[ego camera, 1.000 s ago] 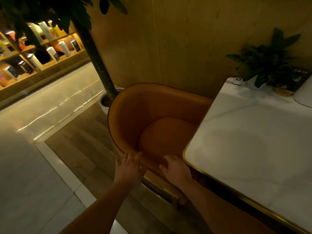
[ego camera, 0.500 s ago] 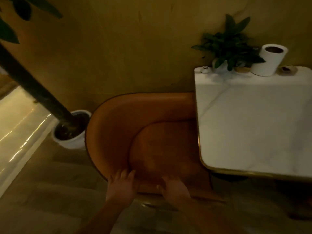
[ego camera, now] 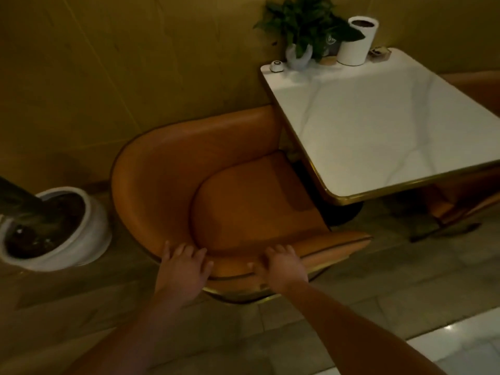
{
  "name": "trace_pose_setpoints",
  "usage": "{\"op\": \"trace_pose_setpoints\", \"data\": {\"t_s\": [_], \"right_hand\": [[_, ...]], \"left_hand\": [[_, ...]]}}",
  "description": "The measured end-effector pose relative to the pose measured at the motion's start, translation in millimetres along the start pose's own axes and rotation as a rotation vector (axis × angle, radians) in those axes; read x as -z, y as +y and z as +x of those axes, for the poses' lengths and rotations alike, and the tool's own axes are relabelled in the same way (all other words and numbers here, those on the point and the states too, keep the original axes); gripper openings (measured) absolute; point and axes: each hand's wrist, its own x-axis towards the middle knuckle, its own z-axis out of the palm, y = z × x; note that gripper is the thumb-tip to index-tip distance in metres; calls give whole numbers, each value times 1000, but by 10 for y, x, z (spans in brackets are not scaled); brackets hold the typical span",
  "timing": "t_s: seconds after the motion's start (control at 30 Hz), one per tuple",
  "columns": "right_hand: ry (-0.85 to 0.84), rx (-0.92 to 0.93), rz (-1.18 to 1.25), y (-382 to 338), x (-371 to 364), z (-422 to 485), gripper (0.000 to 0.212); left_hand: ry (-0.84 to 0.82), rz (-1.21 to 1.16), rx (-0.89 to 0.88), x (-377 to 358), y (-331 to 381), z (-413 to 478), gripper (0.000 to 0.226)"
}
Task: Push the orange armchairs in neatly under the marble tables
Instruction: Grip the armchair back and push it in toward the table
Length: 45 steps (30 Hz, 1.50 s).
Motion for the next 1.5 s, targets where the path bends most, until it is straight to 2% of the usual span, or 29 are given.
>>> {"op": "trace_pose_setpoints", "data": {"t_s": [0.1,0.2,0.3,0.43,0.8,0.93,1.2,1.5], "right_hand": [[63,44,-42,-17,-177,37,78],[194,116,-84,39,-366,102,90],[302,161,-74,101,-496,160,86],[343,183,-65,110,-554,186,81],[276,169,-133,34,-424,375,90],[252,152,-137,5,-331,554,88],[282,157,-134,-82,-266,905,85],[273,138,-117,-185,-91,1272,92]], "left_hand": [[61,93,-57,-104,-174,86,71],[95,140,-34,-182,-196,152,60],[185,145,-22,-263,-177,183,52],[227,137,6,-280,-169,192,46],[231,130,61,-196,-177,314,44],[240,153,56,-155,-237,498,47],[242,163,42,-80,-391,831,45],[270,192,11,-24,-561,1252,45]]}}
